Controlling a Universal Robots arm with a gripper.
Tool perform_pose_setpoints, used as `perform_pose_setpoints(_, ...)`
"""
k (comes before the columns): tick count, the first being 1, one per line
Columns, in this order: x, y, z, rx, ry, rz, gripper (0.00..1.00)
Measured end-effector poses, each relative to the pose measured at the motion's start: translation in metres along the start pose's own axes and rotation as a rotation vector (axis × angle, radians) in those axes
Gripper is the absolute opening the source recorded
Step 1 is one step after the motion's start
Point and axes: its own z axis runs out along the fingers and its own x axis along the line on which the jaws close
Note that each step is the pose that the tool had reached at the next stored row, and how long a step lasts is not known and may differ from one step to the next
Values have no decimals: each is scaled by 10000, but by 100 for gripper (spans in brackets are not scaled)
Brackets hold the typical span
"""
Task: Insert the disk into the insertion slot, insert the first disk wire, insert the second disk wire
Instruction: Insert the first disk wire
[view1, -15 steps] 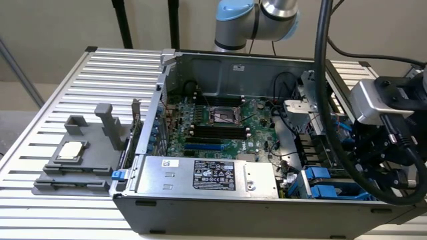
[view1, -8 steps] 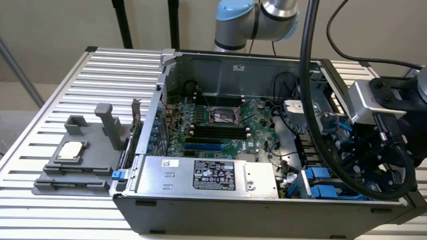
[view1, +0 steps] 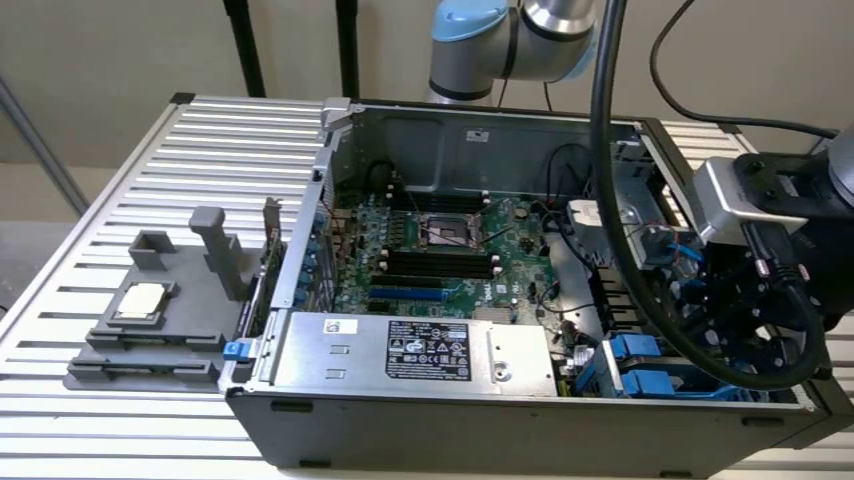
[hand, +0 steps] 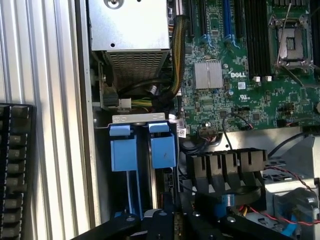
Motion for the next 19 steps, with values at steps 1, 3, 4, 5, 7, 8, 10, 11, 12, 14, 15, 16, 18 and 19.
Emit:
perform_pose_setpoints(1, -4, 0, 2, 3, 29, 0, 16)
perform_pose_setpoints(3, -13, 1, 5, 9, 91, -1, 16)
perform_pose_setpoints(4, -16, 1, 7, 11, 119, -2, 16)
perform_pose_setpoints(5, -20, 2, 9, 14, 145, -2, 16)
perform_pose_setpoints(7, -25, 2, 12, 19, 191, -2, 16)
perform_pose_setpoints(8, -27, 2, 13, 21, 213, -3, 16)
perform_pose_setpoints(10, -30, 3, 17, 24, 247, -3, 16)
perform_pose_setpoints(11, -31, 3, 19, 25, 262, -3, 16)
perform_pose_setpoints(12, -32, 3, 20, 27, 277, -3, 16)
perform_pose_setpoints(14, -35, 3, 22, 29, 298, -3, 16)
perform_pose_setpoints(15, -36, 3, 23, 29, 302, -4, 16)
perform_pose_setpoints(16, -37, 3, 24, 30, 306, -4, 16)
perform_pose_setpoints(18, -41, 4, 25, 30, 311, -3, 16)
perform_pose_setpoints(19, -44, 4, 27, 30, 312, -4, 16)
